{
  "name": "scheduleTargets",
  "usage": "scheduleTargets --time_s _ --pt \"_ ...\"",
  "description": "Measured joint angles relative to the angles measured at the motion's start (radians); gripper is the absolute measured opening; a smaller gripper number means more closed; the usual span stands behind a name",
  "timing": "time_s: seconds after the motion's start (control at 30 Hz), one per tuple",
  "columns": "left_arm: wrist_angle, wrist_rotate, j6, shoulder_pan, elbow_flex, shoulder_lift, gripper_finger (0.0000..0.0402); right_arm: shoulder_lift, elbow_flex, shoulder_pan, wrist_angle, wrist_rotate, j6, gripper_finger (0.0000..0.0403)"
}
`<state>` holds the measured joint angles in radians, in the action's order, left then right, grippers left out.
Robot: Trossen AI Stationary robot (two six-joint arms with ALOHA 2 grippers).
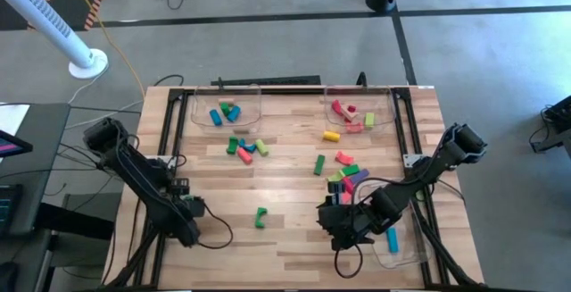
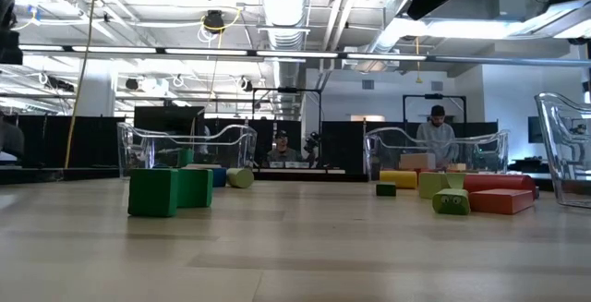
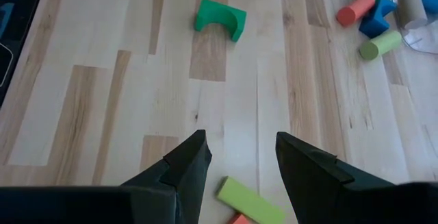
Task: Sort blocks by size
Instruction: Put the green cylindrical block into the top left transparent bin
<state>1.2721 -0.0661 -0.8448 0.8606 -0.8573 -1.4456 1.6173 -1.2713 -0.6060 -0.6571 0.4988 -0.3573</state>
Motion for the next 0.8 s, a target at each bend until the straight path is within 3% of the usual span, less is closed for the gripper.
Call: scheduleTargets --time_s 0.13,0.43,0.8 --pt "-0.086 -0.045 0.111 0.019 0.012 0.000 0.0307 0.000 0.000 0.000 0.000 0.000 0.000 0.0202" --pt "-0.104 -0.133 0.355 -0.008 0.013 0.000 0.0280 0.000 0.000 0.004 0.003 0.000 0.000 0.0202" --pt "-0.287 -0.148 0.685 -0.163 0.090 0.001 0.0272 0.000 0.000 0.013 0.006 0.000 0.008 0.0202"
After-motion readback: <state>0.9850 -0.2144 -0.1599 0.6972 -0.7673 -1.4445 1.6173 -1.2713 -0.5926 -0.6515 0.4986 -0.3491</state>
